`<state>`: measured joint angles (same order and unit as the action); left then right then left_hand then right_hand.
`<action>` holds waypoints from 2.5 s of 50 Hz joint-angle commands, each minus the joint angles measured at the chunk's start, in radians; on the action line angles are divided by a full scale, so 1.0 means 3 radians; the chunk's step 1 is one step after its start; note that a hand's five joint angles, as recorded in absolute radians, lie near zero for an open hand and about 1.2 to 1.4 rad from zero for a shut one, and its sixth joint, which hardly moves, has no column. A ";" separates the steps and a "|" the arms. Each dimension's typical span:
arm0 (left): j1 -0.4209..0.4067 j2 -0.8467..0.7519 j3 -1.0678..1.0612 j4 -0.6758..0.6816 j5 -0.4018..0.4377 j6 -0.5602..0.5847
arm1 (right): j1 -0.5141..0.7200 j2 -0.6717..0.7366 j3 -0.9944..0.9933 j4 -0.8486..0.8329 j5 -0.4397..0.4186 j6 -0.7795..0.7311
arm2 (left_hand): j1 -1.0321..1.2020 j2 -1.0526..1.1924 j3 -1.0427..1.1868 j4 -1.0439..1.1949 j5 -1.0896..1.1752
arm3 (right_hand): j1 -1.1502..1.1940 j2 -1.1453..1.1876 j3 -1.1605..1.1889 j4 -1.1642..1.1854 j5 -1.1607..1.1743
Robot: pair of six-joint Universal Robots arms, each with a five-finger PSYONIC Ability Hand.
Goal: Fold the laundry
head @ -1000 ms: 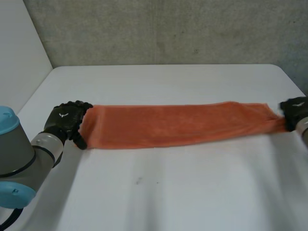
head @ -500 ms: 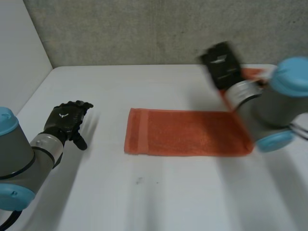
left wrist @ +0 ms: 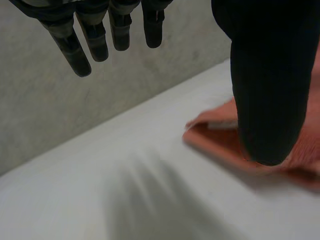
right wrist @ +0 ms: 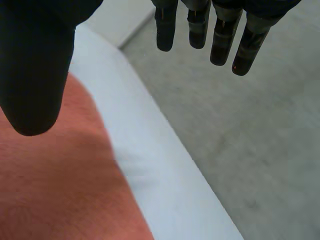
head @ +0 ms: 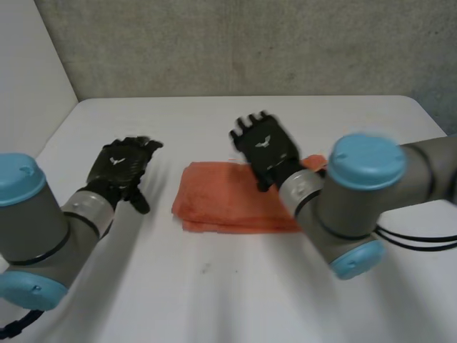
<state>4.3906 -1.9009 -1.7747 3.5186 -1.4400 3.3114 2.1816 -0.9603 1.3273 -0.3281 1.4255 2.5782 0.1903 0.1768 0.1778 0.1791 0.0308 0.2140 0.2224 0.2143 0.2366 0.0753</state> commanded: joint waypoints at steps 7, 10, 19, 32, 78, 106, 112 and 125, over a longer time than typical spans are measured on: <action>-0.0768 -0.0514 0.0720 0.0195 -0.0017 -0.0055 | -0.0844 -0.0588 0.0969 0.0383 0.0039 0.0794 | 0.0028 0.0073 0.0070 0.0066 -0.0022 | -0.0131 -0.0159 -0.0133 -0.0207 -0.0251; -0.0824 -0.0643 0.0833 0.0195 -0.0017 -0.0055 | -0.0977 -0.0512 0.1087 0.0383 -0.0001 0.0774 | 0.0038 0.0083 0.0080 0.0075 -0.0012 | -0.0131 -0.0159 -0.0133 -0.0207 -0.0251; -0.0835 -0.0664 0.0823 0.0185 -0.0160 -0.0060 | -0.1197 -0.0092 0.1006 0.0332 -0.0078 0.0763 | 0.0038 0.0083 0.0080 0.0075 -0.0012 | 0.3016 0.2988 0.3015 0.2940 0.2896; -0.0544 -0.0148 0.0307 0.0149 -0.0359 -0.0065 | -0.1172 -0.0255 0.0521 0.0327 -0.0130 0.0564 | 0.0009 0.0054 0.0051 0.0046 -0.0041 | 0.3941 0.3913 0.3940 0.3866 0.3821; -0.0927 -0.0975 0.1339 -0.0229 -0.0349 -0.0571 | -0.0134 0.0444 -0.0743 0.1068 0.0106 0.1796 | 0.0077 0.0122 0.0119 0.0115 0.0027 | -0.0131 -0.0159 -0.0133 -0.0207 -0.0251; -0.0773 -0.0510 0.1196 -0.0638 -0.0487 -0.0014 | -0.0287 0.0123 -0.0901 0.1201 0.0152 0.1576 | -0.0001 0.0044 0.0041 0.0036 -0.0051 | -0.0131 -0.0159 -0.0133 -0.0207 -0.0251; -0.0743 0.0061 0.1303 -0.0653 -0.0492 -0.0055 | -0.0446 -0.0583 -0.0768 0.1134 0.0454 0.1581 | 0.0009 0.0054 0.0051 0.0046 -0.0041 | -0.0131 -0.0159 -0.0133 -0.0207 -0.0251; -0.0119 0.0896 0.1339 -0.1328 -0.0446 -0.0408 | -0.0916 -0.1549 -0.0232 0.1083 0.0668 0.1346 | 0.0087 0.0132 0.0129 0.0124 0.0037 | -0.0131 -0.0159 -0.0133 -0.0207 -0.0251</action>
<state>4.2602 -1.7078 -1.3754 3.2396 -1.5816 3.2409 1.9665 -1.3509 1.1874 -0.0101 1.6308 3.0089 0.1904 0.1850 0.1839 0.1833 0.0306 0.2129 0.2222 0.2142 0.2353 0.0670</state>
